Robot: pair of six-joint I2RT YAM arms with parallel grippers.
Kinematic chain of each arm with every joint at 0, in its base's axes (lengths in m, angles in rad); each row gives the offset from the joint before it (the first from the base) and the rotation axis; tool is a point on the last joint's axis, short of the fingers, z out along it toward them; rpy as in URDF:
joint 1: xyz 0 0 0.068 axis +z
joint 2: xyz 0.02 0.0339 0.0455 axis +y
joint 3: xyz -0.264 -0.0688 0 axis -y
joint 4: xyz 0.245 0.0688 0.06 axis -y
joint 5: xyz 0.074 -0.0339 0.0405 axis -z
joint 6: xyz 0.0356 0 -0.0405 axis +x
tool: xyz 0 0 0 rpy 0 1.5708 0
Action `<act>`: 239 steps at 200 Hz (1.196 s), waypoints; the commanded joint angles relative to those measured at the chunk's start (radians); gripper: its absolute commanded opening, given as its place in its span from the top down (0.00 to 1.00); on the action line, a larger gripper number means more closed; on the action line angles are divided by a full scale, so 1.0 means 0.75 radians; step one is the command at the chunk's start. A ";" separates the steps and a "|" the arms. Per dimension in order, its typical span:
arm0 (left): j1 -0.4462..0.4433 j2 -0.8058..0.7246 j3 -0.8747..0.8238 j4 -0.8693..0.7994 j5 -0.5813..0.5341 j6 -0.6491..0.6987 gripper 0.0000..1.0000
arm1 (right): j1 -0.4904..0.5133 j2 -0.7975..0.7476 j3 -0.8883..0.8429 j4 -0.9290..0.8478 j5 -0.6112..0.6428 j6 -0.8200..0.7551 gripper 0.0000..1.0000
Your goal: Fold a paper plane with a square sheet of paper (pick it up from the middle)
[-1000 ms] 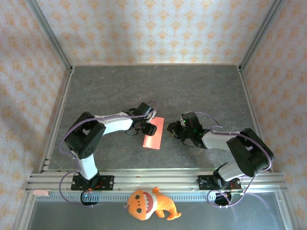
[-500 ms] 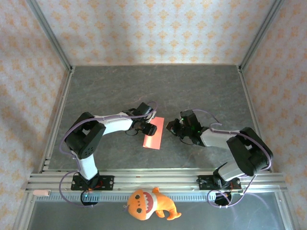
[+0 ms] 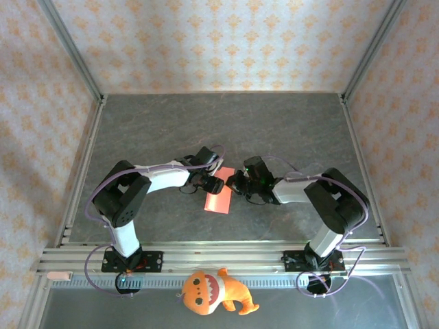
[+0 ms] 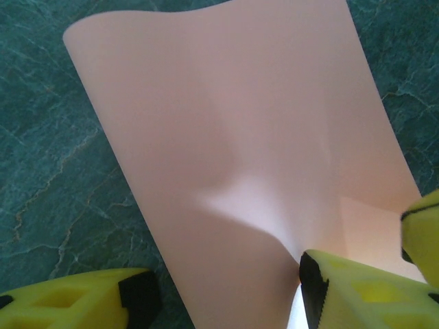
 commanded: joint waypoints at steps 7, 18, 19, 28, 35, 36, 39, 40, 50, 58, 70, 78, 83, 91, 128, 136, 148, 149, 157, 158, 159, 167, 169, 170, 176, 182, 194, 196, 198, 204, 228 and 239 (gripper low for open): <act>0.033 0.179 -0.082 0.094 -0.042 0.016 0.36 | 0.021 0.030 0.028 0.022 0.001 0.027 1.00; 0.033 0.178 -0.081 0.093 -0.041 0.016 0.36 | 0.022 0.035 0.024 0.026 0.001 0.031 1.00; 0.033 0.180 -0.081 0.092 -0.041 0.016 0.36 | 0.021 0.036 0.023 0.025 0.001 0.031 1.00; 0.033 0.180 -0.081 0.094 -0.040 0.016 0.36 | 0.021 0.042 0.021 0.026 0.000 0.031 1.00; 0.033 0.183 -0.079 0.092 -0.041 0.018 0.36 | 0.021 0.046 0.018 0.029 -0.006 0.032 1.00; 0.033 0.183 -0.079 0.092 -0.040 0.018 0.36 | 0.021 0.047 0.019 0.029 -0.006 0.032 1.00; 0.033 0.183 -0.078 0.092 -0.041 0.018 0.36 | 0.021 0.049 0.017 0.029 -0.009 0.032 1.00; 0.033 0.183 -0.078 0.092 -0.041 0.019 0.36 | 0.022 0.048 0.018 0.028 -0.010 0.032 1.00; 0.033 0.183 -0.079 0.090 -0.041 0.018 0.36 | 0.021 0.048 0.014 0.024 -0.009 0.029 1.00; 0.033 0.182 -0.077 0.092 -0.038 0.020 0.36 | 0.021 0.046 0.007 0.025 -0.007 0.029 1.00; 0.033 0.183 -0.078 0.094 -0.032 0.022 0.36 | 0.021 0.046 0.005 0.020 -0.008 0.030 1.00; 0.033 0.181 -0.079 0.094 -0.030 0.025 0.36 | 0.021 0.043 0.003 0.012 -0.011 0.025 1.00; 0.033 0.177 -0.079 0.093 -0.027 0.024 0.36 | 0.021 0.037 0.000 0.011 -0.008 0.026 1.00; 0.033 0.176 -0.078 0.093 -0.028 0.026 0.36 | 0.021 0.022 -0.008 0.002 0.010 0.027 1.00; 0.033 0.176 -0.080 0.095 -0.027 0.026 0.36 | -0.001 -0.142 -0.053 -0.063 0.138 -0.001 1.00; 0.033 0.177 -0.079 0.095 -0.029 0.026 0.36 | -0.014 -0.182 -0.073 -0.077 0.173 0.003 1.00; 0.033 0.177 -0.079 0.096 -0.027 0.029 0.36 | -0.039 -0.244 -0.115 -0.065 0.204 0.021 1.00; 0.033 0.177 -0.079 0.095 -0.026 0.029 0.36 | -0.041 -0.247 -0.118 -0.064 0.206 0.024 1.00; 0.033 0.178 -0.077 0.095 -0.027 0.030 0.36 | -0.061 -0.281 -0.145 -0.054 0.220 0.038 1.00; 0.033 0.177 -0.076 0.096 -0.026 0.031 0.36 | -0.063 -0.285 -0.149 -0.053 0.220 0.040 1.00; 0.033 0.177 -0.076 0.095 -0.026 0.031 0.36 | -0.065 -0.290 -0.153 -0.051 0.220 0.041 1.00; 0.033 0.177 -0.076 0.096 -0.028 0.030 0.36 | -0.084 -0.316 -0.176 -0.036 0.226 0.053 1.00; 0.033 0.178 -0.074 0.095 -0.028 0.031 0.36 | -0.087 -0.322 -0.184 -0.032 0.226 0.055 1.00; 0.033 0.177 -0.075 0.095 -0.028 0.030 0.36 | -0.088 -0.324 -0.186 -0.030 0.225 0.057 1.00; 0.033 0.178 -0.074 0.095 -0.030 0.030 0.36 | -0.096 -0.337 -0.201 -0.017 0.222 0.063 1.00; 0.033 0.177 -0.074 0.096 -0.028 0.030 0.36 | -0.100 -0.344 -0.209 -0.011 0.219 0.070 1.00; 0.033 0.178 -0.074 0.096 -0.031 0.030 0.36 | -0.102 -0.344 -0.214 -0.002 0.207 0.072 1.00; 0.033 0.177 -0.075 0.095 -0.028 0.030 0.36 | -0.102 -0.342 -0.214 0.000 0.201 0.072 1.00; 0.033 0.177 -0.075 0.096 -0.028 0.030 0.36 | -0.101 -0.340 -0.213 0.003 0.197 0.072 1.00; 0.033 0.180 -0.073 0.096 -0.029 0.030 0.35 | -0.100 -0.328 -0.210 0.013 0.177 0.075 1.00; 0.033 0.183 -0.072 0.094 -0.034 0.031 0.35 | -0.089 -0.268 -0.196 0.071 0.104 0.084 1.00; 0.033 0.182 -0.073 0.094 -0.039 0.030 0.36 | -0.075 -0.230 -0.169 0.082 0.070 0.070 1.00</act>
